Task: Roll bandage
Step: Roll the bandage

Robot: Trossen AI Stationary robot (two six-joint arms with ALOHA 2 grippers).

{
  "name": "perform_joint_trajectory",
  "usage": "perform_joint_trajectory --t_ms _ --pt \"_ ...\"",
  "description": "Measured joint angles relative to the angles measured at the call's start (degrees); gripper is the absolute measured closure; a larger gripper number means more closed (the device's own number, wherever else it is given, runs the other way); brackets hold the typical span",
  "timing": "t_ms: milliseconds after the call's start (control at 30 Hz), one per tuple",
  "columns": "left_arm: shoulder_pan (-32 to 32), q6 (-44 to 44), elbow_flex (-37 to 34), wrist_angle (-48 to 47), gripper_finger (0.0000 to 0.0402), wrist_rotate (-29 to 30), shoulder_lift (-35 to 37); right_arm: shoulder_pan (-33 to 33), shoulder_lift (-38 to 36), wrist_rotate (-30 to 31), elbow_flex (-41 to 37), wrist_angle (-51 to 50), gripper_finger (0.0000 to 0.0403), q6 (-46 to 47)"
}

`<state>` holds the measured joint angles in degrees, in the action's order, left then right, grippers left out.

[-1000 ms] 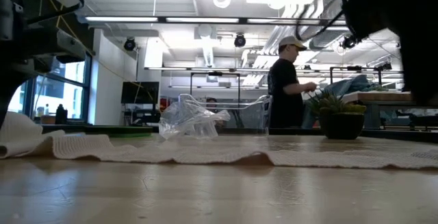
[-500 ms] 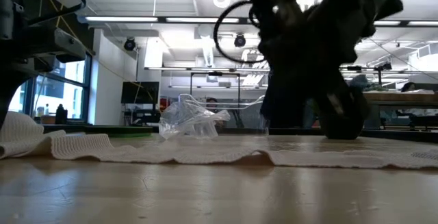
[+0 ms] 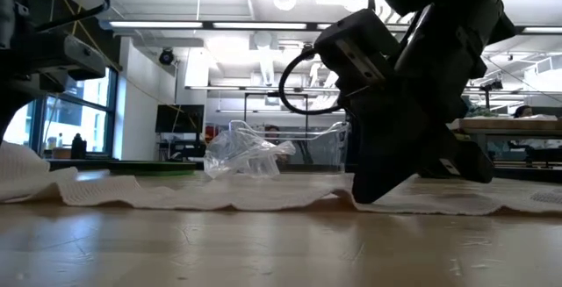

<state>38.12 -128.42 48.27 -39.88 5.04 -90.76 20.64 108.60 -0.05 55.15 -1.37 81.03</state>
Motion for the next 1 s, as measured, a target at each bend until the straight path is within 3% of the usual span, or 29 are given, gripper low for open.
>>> perform_joint_trajectory --t_ms 333,567,1000 --pt "2.59 -2.02 0.02 -10.45 0.0365 0.05 6.64 0.00 0.04 0.01 0.01 -0.71 0.0403 -0.01" --pt "2.56 -1.97 0.07 -8.17 0.0365 6.24 10.24 -0.07 0.07 0.28 -0.01 -0.76 0.0403 0.16" --pt "2.41 2.75 4.71 -11.11 0.0367 9.70 11.65 -0.27 0.30 0.44 -0.02 -1.00 0.0403 1.46"
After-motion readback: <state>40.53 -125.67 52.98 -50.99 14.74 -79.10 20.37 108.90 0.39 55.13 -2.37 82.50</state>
